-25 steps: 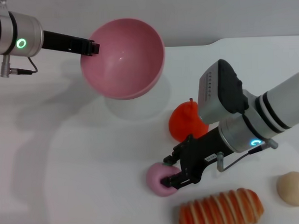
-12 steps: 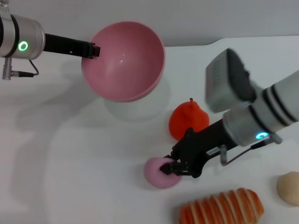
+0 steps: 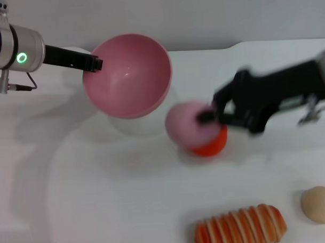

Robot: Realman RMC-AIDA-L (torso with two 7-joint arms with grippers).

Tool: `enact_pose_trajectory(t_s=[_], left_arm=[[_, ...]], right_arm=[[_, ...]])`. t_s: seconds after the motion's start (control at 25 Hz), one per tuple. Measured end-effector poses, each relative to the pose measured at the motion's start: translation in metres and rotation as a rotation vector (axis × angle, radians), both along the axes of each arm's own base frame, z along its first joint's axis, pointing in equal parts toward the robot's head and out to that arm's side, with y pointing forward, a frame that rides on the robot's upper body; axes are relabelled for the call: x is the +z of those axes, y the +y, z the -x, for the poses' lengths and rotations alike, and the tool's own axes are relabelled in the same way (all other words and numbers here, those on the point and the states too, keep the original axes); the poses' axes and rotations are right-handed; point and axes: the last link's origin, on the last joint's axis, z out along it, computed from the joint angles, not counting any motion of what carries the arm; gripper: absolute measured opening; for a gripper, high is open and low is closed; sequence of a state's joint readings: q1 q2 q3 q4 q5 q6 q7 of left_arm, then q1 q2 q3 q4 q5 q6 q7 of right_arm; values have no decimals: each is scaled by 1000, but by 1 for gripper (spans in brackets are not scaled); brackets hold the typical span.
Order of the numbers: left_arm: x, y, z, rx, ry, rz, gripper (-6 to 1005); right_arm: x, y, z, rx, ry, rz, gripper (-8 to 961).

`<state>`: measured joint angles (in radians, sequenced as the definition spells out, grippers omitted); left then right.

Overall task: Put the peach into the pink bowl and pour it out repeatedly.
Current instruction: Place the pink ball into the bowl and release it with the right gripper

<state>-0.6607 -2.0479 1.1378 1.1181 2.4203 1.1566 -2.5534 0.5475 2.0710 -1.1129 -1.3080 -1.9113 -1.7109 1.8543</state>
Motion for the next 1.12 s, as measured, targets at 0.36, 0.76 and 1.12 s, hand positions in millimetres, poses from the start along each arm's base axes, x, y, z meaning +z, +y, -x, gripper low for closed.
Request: enact_pose_trajectory(t_s=[0.36, 0.76, 1.12], left_arm=[[-24, -10, -6, -28, 49, 100, 45], [-42, -17, -19, -68, 54, 153, 45], [-45, -18, -20, -71, 47, 161, 45]], right_arm=[[62, 17, 2, -4, 190, -284, 47], [28, 37, -13, -10, 179, -310, 95], [9, 45, -13, 4, 152, -306, 260]])
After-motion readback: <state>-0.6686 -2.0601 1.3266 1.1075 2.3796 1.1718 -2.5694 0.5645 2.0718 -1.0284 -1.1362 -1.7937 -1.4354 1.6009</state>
